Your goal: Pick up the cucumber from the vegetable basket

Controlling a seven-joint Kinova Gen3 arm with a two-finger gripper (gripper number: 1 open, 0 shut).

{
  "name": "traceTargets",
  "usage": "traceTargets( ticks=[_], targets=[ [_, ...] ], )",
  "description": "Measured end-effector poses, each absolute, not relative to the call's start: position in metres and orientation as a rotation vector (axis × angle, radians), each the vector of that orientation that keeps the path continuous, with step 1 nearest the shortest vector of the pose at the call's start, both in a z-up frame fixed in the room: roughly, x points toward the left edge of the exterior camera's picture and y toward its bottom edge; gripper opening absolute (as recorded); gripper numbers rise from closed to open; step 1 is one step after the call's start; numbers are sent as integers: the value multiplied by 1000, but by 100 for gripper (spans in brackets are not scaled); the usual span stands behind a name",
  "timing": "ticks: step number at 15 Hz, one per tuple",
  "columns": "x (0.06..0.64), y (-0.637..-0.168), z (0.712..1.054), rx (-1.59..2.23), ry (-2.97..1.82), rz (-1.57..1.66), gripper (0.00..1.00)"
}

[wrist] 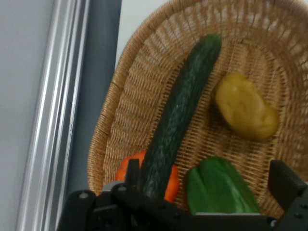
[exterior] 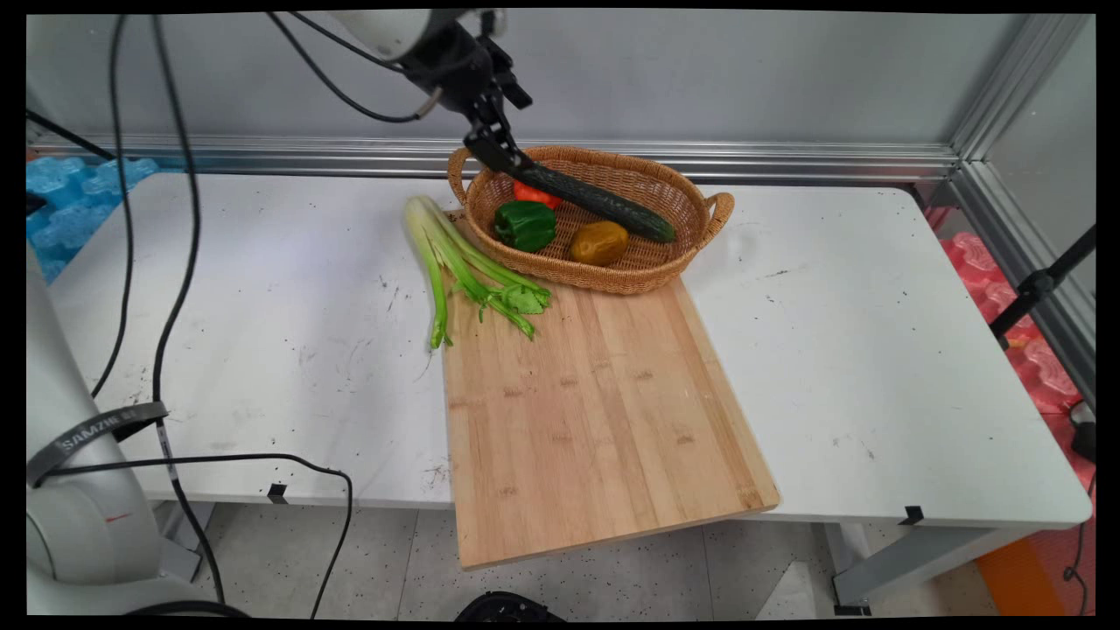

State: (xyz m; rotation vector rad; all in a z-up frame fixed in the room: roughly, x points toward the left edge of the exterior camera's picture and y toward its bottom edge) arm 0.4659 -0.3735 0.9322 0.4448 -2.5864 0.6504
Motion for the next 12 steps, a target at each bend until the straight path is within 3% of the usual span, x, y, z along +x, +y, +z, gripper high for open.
traceTargets(
  ticks=[12],
  targets=[
    [423, -452, 862, 247, -2756, 661, 100]
  ],
)
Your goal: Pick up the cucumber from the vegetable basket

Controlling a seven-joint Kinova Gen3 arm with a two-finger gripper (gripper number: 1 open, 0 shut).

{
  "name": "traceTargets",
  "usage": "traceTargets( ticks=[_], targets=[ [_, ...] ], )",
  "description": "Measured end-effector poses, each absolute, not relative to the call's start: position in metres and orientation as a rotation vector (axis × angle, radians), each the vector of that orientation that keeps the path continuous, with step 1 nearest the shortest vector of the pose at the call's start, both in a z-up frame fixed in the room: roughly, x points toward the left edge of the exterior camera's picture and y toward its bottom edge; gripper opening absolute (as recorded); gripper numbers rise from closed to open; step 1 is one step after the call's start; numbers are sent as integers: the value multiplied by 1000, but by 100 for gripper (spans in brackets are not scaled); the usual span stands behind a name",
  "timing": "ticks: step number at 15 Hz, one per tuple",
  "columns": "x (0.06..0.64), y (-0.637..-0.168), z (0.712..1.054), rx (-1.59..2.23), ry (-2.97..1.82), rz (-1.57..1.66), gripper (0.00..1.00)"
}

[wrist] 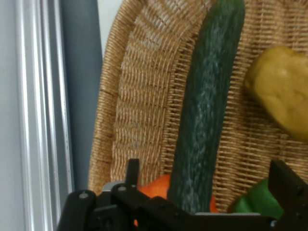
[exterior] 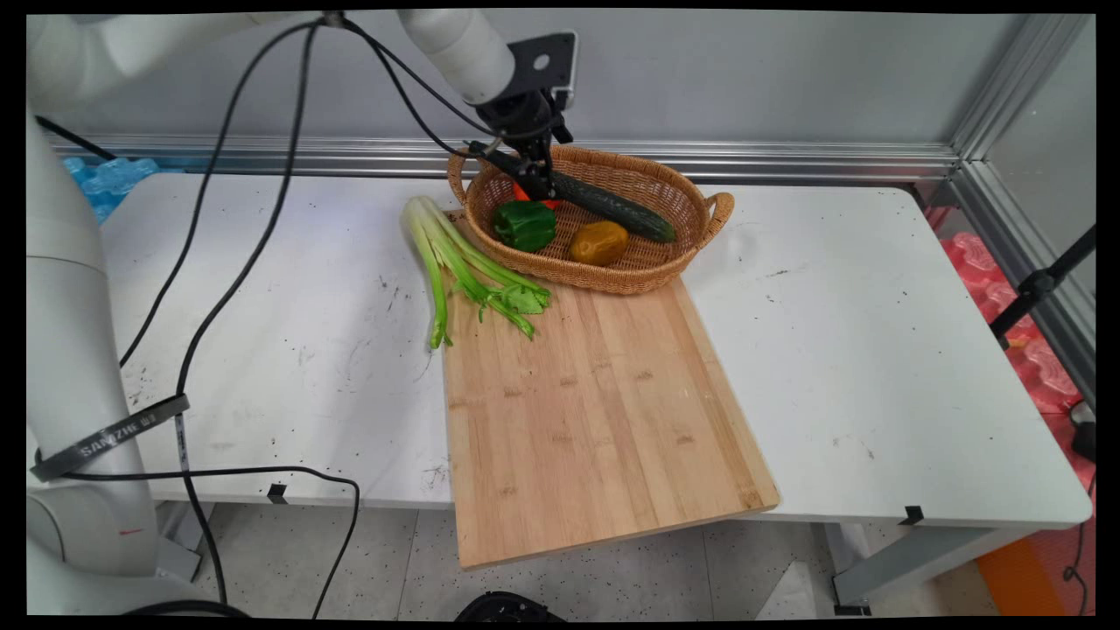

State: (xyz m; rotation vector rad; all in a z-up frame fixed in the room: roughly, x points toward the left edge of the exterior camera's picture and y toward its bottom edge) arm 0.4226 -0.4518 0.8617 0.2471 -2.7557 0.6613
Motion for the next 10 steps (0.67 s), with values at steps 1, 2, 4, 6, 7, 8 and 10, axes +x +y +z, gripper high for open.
traceTargets(
  ticks=[1, 2, 4, 6, 7, 8, 10],
  targets=[
    [421, -457, 856, 227, -2766, 660, 100],
    [418, -463, 849, 201, -2777, 659, 100],
    [415, -472, 838, 163, -2791, 656, 100],
    [411, -480, 828, 130, -2799, 654, 100],
    [410, -483, 825, 116, -2800, 654, 100],
    [409, -484, 823, 108, -2801, 655, 100],
    [407, -489, 816, 85, -2802, 659, 0]
  ],
)
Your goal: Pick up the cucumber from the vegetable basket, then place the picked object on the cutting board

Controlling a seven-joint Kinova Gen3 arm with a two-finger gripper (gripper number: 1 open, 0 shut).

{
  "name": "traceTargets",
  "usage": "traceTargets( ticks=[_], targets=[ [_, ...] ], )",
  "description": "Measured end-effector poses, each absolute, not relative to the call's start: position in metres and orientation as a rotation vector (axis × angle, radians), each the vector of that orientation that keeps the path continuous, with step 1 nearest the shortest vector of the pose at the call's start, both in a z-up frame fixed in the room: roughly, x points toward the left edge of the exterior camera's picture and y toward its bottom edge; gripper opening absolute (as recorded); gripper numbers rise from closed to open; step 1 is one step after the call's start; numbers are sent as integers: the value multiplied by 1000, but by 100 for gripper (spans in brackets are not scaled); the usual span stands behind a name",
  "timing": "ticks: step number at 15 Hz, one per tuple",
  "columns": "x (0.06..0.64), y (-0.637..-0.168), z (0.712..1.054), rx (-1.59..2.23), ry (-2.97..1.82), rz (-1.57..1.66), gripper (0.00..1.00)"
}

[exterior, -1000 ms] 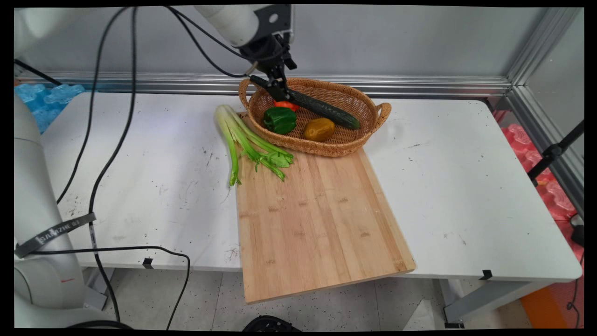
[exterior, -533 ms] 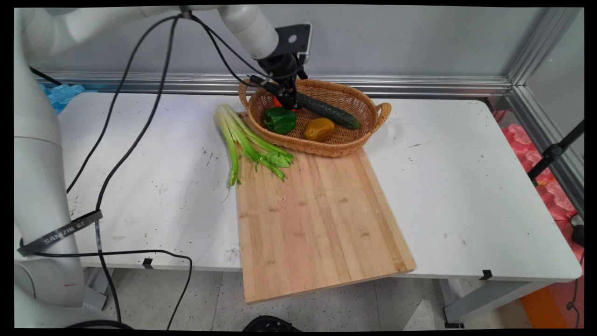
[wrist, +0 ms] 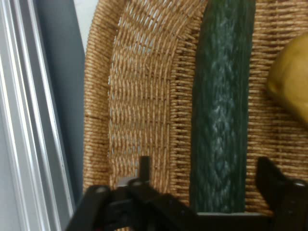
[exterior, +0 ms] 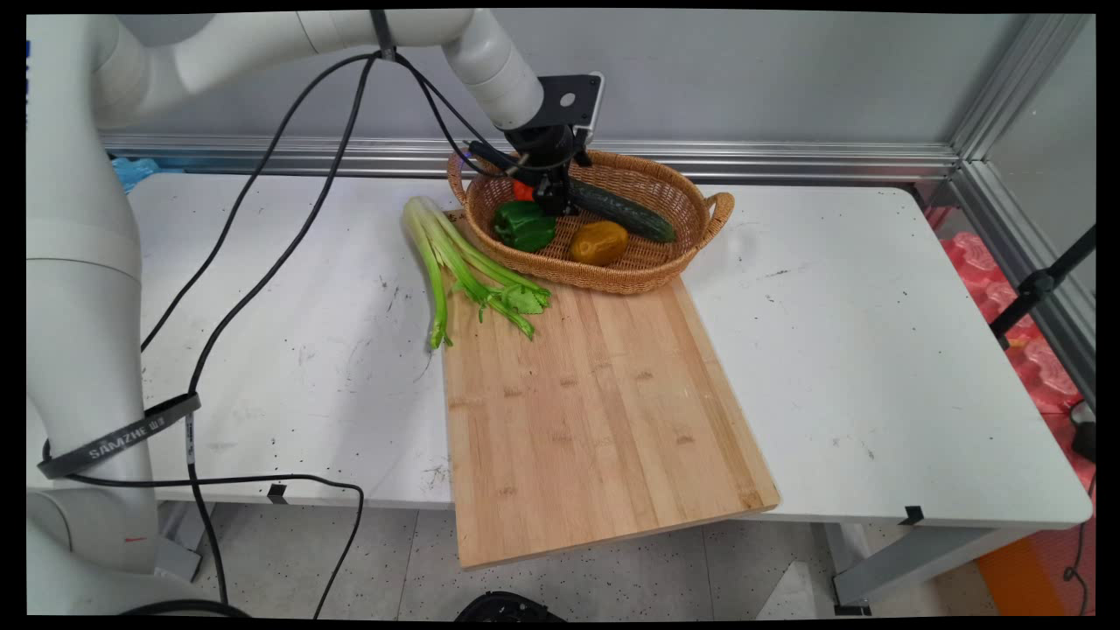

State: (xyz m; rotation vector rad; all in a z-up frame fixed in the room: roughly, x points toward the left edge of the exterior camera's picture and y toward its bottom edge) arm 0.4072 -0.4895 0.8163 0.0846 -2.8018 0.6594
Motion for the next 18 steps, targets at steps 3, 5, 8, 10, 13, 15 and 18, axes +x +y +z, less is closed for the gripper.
traceTargets(
  ticks=[3, 5, 8, 10, 13, 15, 18],
  targets=[
    [405, -494, 810, 59, -2802, 664, 0],
    [404, -495, 807, 43, -2801, 663, 0],
    [403, -495, 805, 19, -2798, 662, 0],
    [404, -494, 806, 9, -2796, 662, 0],
    [406, -490, 812, -2, -2793, 669, 0],
    [410, -486, 822, -7, -2788, 681, 0],
    [416, -478, 841, -7, -2779, 697, 0]
  ],
)
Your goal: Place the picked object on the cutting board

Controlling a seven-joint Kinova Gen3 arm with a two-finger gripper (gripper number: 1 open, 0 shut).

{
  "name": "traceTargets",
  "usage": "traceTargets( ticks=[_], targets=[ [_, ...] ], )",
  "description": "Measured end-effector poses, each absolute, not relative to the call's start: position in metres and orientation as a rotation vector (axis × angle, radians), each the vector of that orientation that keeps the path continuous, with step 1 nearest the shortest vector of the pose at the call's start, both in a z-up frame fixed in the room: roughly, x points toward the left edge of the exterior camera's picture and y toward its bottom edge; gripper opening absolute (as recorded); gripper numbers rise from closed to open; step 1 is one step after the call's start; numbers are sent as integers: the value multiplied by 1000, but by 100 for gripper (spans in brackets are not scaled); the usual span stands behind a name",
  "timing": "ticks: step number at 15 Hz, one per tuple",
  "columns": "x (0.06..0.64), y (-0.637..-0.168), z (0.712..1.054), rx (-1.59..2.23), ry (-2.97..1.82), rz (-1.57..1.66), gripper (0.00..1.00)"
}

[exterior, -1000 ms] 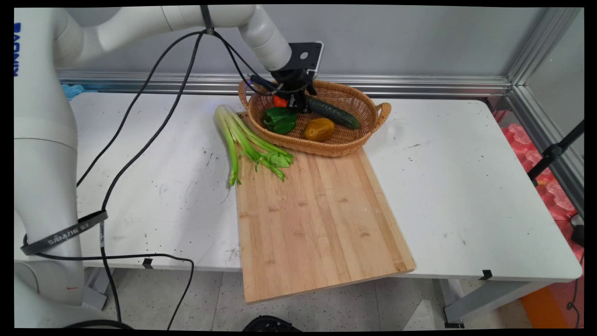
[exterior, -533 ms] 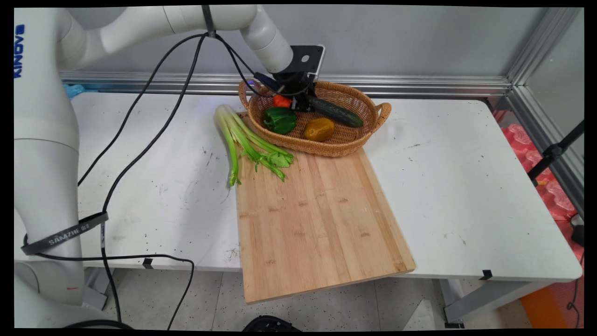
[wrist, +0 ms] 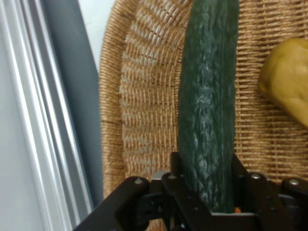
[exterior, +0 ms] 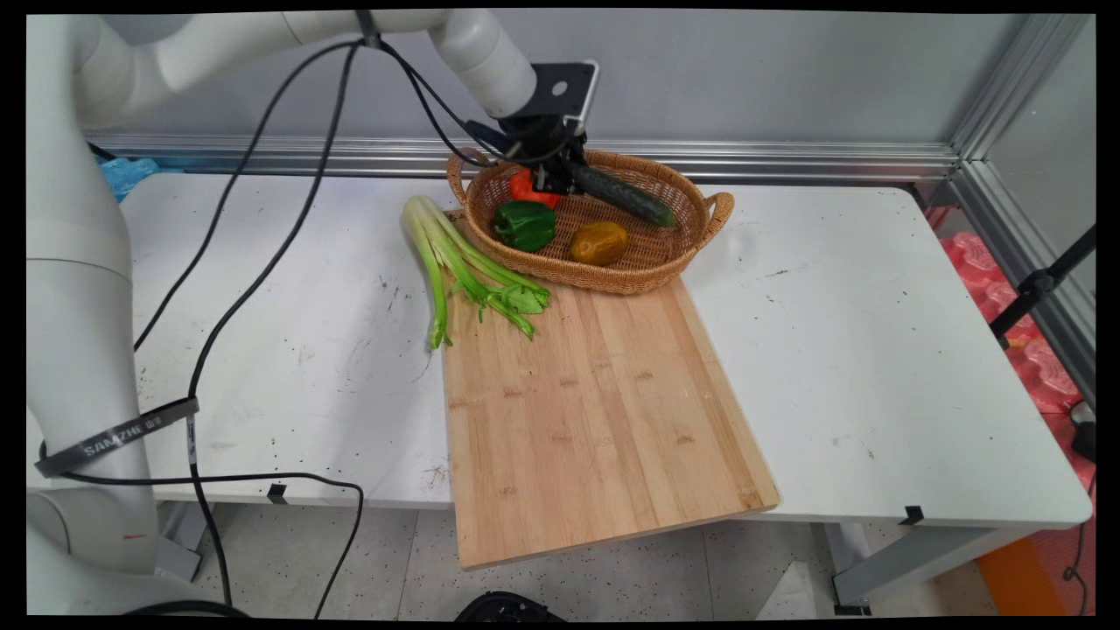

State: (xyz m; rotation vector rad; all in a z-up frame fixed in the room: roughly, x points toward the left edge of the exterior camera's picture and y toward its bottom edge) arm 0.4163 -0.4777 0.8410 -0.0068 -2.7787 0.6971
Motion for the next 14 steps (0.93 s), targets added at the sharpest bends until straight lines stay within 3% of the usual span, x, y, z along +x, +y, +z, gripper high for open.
traceTargets(
  ticks=[14],
  targets=[
    [432, -399, 945, 201, -2673, 679, 0]
  ],
)
